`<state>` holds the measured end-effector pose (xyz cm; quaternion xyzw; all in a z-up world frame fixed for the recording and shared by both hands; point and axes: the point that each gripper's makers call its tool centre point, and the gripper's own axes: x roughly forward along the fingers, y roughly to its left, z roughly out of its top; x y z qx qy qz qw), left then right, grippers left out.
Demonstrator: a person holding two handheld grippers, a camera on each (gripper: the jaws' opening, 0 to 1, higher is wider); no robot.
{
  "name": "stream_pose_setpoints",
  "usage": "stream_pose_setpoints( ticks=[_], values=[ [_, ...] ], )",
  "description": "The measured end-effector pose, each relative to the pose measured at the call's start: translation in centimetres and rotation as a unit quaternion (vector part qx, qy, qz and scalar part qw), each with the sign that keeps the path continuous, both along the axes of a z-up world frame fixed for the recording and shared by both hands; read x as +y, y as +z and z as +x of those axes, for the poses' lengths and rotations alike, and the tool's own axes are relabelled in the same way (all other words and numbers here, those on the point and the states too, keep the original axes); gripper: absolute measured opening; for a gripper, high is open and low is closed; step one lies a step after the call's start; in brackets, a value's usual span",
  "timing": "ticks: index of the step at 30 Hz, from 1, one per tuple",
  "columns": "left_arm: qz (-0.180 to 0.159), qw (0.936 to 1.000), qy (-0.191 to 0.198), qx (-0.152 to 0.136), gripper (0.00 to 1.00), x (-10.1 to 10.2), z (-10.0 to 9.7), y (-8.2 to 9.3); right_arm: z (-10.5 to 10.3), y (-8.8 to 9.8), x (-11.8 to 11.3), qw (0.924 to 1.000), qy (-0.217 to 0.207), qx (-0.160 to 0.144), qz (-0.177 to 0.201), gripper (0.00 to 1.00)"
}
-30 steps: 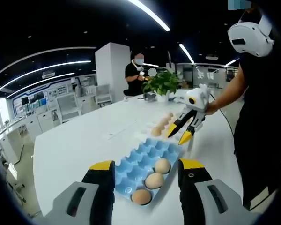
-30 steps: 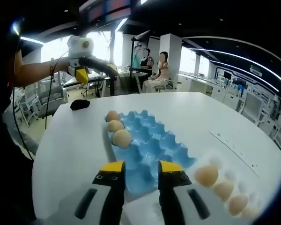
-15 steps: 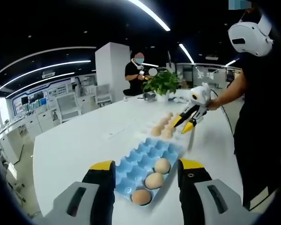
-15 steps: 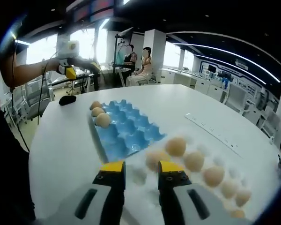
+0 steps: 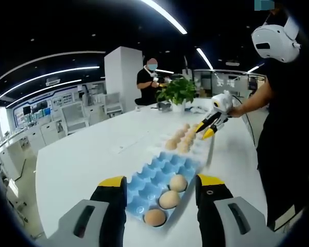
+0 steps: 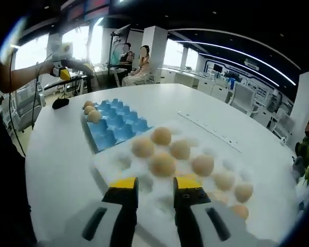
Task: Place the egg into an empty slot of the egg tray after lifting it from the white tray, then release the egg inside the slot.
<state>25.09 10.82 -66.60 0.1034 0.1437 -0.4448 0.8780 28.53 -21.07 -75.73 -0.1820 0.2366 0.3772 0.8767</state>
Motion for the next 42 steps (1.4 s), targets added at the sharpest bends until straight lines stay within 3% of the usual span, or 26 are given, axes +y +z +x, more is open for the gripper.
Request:
stream_pose_setpoints(
  ticks=[8, 18, 26, 36, 42],
  values=[
    [0.001, 1.0000, 0.001, 0.000, 0.54, 0.1, 0.1, 0.0, 0.0, -0.6, -3.5, 0.9990, -0.037, 0.001, -0.024, 0.26],
    [-0.001, 1.0000, 0.003, -0.004, 0.54, 0.0, 0.3, 0.1, 0.2, -1.3, -6.8, 0.9961, -0.083, 0.010, -0.026, 0.26],
    [0.000, 1.0000, 0.002, -0.002, 0.53, -0.1, 0.2, 0.1, 0.3, -2.1, -7.3, 0.9953, -0.091, 0.019, -0.029, 0.26],
    [0.002, 1.0000, 0.007, -0.003, 0.53, 0.2, 0.2, 0.3, 0.5, -2.4, -7.5, 0.9940, -0.101, 0.040, -0.001, 0.25],
    [0.001, 1.0000, 0.008, -0.004, 0.53, 0.3, 0.3, 0.3, 0.4, -2.1, -7.3, 0.9937, -0.101, 0.044, -0.018, 0.23]
  ],
)
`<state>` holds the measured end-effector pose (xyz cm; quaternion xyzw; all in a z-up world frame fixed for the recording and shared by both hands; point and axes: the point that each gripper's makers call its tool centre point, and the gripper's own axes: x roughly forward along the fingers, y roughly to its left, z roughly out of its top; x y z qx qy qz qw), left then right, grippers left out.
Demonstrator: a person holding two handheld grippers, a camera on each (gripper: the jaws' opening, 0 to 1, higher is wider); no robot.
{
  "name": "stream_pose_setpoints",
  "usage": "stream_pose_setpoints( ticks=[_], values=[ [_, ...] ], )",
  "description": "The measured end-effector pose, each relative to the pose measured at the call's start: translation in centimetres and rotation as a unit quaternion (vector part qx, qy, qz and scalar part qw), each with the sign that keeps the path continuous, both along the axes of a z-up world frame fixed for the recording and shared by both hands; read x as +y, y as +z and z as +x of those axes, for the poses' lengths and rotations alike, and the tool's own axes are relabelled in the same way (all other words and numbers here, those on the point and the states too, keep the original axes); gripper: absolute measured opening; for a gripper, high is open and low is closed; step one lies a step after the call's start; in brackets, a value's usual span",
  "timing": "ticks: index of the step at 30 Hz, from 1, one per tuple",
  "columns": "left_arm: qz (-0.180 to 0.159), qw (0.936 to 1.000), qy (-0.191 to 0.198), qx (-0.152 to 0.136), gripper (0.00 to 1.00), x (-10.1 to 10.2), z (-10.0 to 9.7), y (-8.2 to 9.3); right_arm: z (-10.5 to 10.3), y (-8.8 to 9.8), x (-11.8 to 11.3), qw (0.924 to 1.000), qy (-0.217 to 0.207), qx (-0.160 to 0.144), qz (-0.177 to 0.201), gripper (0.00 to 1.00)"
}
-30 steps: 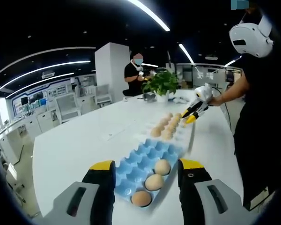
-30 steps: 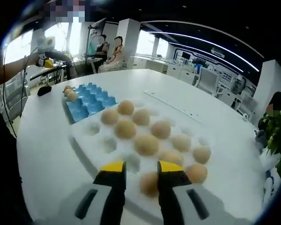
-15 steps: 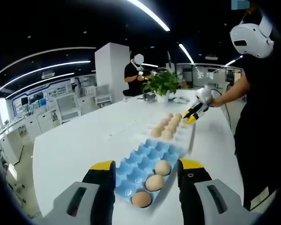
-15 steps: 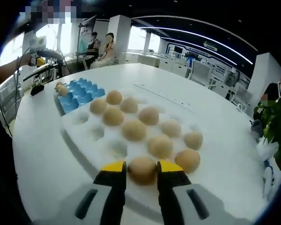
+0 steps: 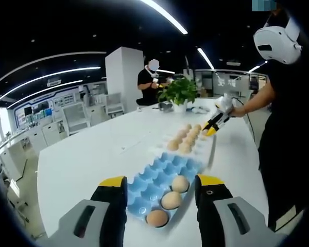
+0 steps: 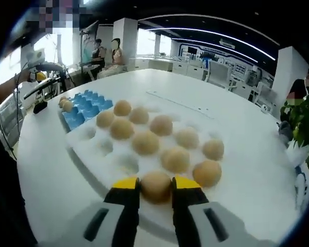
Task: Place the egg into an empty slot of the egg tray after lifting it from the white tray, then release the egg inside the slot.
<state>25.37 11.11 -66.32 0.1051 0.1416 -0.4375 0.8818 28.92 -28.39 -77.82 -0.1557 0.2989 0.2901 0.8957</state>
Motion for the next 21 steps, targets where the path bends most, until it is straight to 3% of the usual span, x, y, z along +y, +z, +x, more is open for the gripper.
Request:
stream_pose_setpoints(
  ticks=[8, 21],
  values=[
    [-0.005, 1.0000, -0.001, 0.000, 0.53, -0.2, 0.1, 0.0, -0.2, 2.0, 0.1, 0.9999, 0.006, -0.005, 0.007, 0.23],
    [-0.005, 1.0000, 0.000, 0.000, 0.53, -0.2, 0.1, 0.1, -0.4, 3.9, 5.0, 0.9974, 0.063, -0.018, 0.030, 0.23]
  ],
)
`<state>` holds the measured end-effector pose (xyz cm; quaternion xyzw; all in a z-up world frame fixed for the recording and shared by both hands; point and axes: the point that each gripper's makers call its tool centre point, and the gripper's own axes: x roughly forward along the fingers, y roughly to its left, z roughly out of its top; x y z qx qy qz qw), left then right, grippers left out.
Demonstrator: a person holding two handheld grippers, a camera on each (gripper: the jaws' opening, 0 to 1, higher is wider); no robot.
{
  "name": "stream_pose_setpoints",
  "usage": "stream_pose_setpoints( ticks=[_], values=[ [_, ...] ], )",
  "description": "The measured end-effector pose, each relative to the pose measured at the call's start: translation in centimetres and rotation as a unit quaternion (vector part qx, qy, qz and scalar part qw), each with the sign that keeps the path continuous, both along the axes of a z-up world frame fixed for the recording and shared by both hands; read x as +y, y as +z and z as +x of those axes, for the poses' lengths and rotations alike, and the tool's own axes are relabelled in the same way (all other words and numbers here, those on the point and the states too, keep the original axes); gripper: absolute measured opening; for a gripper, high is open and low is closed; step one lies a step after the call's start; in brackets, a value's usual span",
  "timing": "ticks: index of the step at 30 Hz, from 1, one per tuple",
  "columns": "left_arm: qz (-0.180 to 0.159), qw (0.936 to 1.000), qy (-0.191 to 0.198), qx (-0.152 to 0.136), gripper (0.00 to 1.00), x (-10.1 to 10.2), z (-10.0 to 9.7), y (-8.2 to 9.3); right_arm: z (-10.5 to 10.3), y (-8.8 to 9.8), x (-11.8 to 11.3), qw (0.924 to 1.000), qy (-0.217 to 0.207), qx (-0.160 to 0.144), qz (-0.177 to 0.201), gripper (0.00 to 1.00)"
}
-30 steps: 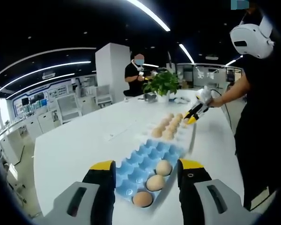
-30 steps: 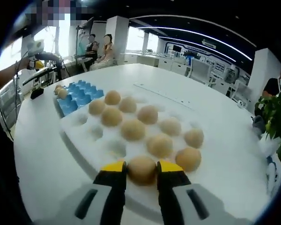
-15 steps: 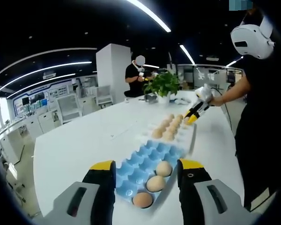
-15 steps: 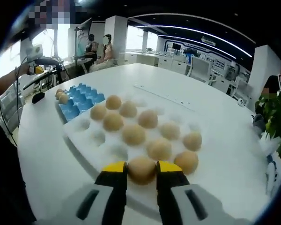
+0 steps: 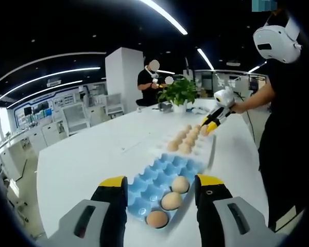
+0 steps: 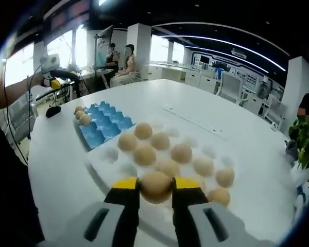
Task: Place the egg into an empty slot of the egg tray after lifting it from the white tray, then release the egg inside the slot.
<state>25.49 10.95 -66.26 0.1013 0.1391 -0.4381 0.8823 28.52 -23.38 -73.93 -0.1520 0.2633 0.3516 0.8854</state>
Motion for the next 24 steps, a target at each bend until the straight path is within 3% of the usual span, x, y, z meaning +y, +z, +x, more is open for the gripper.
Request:
stream_pose_setpoints(
  ticks=[12, 24],
  values=[
    [0.001, 1.0000, 0.001, 0.000, 0.53, 0.1, -0.1, 0.0, -0.7, -0.1, 6.8, 0.9963, 0.084, 0.001, 0.016, 0.24],
    [0.001, 1.0000, 0.005, 0.001, 0.53, 0.4, -0.3, 0.0, -1.0, 0.1, 12.1, 0.9900, 0.137, 0.000, 0.033, 0.24]
  ],
)
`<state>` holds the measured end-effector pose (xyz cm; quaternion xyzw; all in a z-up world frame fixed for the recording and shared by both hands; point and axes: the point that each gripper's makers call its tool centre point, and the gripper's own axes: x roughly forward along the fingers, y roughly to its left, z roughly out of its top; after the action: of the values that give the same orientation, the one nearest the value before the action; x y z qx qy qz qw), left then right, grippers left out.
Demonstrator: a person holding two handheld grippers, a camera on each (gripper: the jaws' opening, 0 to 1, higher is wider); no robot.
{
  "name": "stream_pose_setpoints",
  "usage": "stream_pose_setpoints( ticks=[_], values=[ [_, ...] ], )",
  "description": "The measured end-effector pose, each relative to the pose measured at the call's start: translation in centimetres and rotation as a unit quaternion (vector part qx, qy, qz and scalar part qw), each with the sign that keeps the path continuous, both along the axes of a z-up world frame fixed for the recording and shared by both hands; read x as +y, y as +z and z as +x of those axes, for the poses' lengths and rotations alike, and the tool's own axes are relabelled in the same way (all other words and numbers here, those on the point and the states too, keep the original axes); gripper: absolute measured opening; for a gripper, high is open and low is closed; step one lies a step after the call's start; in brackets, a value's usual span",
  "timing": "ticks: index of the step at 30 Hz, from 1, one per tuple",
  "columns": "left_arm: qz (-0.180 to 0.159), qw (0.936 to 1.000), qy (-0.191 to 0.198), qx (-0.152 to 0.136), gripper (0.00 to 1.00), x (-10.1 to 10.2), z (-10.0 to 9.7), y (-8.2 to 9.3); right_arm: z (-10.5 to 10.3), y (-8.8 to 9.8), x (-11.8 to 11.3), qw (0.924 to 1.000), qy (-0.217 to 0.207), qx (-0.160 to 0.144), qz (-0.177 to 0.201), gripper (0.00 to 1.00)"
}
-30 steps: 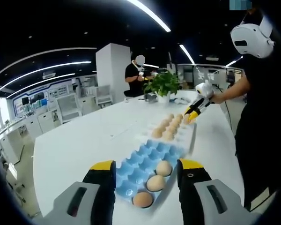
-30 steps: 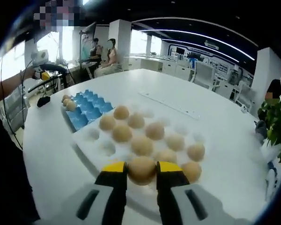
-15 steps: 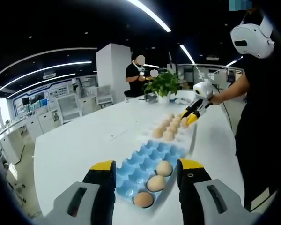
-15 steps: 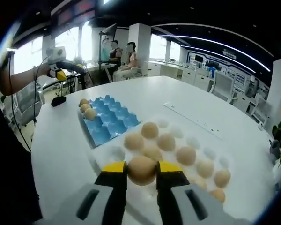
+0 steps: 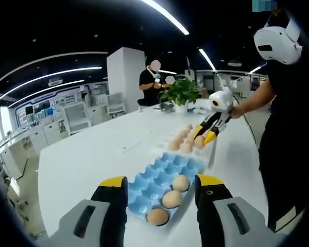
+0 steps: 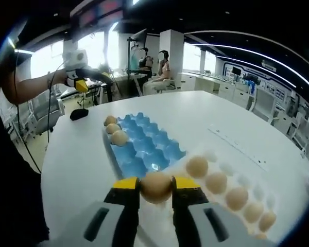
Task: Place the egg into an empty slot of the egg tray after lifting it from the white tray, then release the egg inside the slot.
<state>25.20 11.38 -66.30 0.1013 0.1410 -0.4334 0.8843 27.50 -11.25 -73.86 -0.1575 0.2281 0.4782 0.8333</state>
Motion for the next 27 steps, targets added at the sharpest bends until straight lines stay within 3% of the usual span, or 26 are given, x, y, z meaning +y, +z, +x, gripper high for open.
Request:
stream_pose_setpoints(
  ticks=[19, 27],
  values=[
    [-0.001, 1.0000, 0.002, 0.001, 0.52, 0.3, -0.1, 0.0, -0.2, -0.6, 7.4, 0.9978, 0.062, 0.006, 0.024, 0.24],
    [0.000, 1.0000, 0.006, 0.002, 0.52, 0.7, -0.1, -0.2, -0.2, -1.3, 9.2, 0.9967, 0.076, 0.014, 0.028, 0.24]
  ],
)
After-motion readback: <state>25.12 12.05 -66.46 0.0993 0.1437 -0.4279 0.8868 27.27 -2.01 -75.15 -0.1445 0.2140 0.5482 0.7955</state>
